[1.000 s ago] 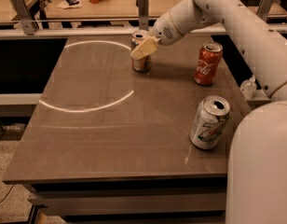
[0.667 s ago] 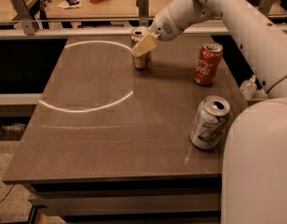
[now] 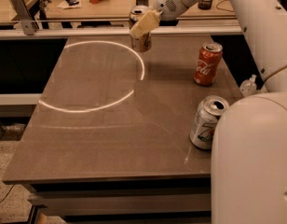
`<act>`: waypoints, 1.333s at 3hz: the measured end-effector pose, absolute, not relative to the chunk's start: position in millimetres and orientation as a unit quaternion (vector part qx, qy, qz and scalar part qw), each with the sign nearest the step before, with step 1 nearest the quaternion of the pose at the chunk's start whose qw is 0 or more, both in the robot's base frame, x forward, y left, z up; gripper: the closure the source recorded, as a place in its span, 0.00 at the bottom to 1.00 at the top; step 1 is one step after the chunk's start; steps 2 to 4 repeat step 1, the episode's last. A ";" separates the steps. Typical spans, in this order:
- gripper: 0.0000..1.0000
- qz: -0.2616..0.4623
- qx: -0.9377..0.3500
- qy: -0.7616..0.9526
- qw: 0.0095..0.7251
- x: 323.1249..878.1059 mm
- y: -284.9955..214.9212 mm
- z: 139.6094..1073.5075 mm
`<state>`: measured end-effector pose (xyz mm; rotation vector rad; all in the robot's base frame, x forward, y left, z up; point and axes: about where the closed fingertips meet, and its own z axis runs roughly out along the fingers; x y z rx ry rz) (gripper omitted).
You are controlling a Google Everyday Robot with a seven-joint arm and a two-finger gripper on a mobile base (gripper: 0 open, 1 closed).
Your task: Pick orange can
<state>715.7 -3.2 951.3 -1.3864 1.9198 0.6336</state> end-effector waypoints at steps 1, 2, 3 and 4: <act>1.00 0.243 -0.532 0.734 0.346 717.0 -3.7 960.1; 1.00 0.243 -0.532 0.734 0.346 717.0 -3.7 960.1; 1.00 0.243 -0.532 0.734 0.346 717.0 -3.7 960.1; 1.00 0.243 -0.532 0.734 0.346 717.0 -3.7 960.1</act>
Offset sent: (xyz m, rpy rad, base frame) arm 0.0000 0.0000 0.0000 0.0000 0.0000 0.0000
